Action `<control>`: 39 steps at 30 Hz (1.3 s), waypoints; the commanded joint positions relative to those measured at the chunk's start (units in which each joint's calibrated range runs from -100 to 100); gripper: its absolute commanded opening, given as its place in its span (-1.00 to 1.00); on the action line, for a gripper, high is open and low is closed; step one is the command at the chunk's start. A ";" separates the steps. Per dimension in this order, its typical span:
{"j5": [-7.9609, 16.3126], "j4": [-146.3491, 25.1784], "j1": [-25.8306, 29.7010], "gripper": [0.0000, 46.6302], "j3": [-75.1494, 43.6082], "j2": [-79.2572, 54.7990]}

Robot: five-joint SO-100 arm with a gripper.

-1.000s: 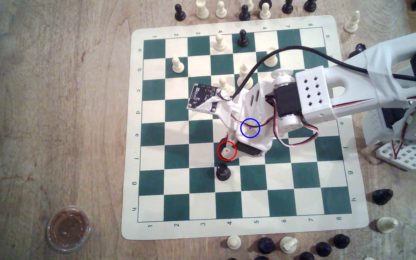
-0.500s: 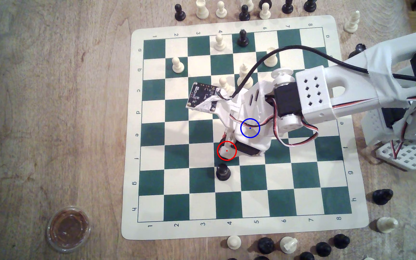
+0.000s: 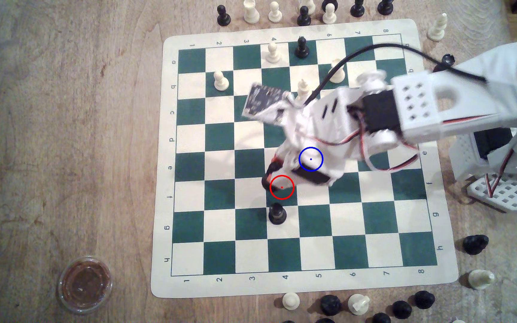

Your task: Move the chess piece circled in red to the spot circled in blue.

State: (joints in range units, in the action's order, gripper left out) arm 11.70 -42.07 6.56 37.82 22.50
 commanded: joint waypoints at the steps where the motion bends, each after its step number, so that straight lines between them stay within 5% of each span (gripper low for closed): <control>1: -1.22 -4.86 -2.30 -0.99 -1.29 10.69; 14: -3.17 -6.09 -10.04 -0.99 11.41 12.56; 39: -2.25 -0.76 -6.84 -0.99 13.22 6.20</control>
State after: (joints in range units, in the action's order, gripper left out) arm 9.30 -43.59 -0.37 52.28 28.70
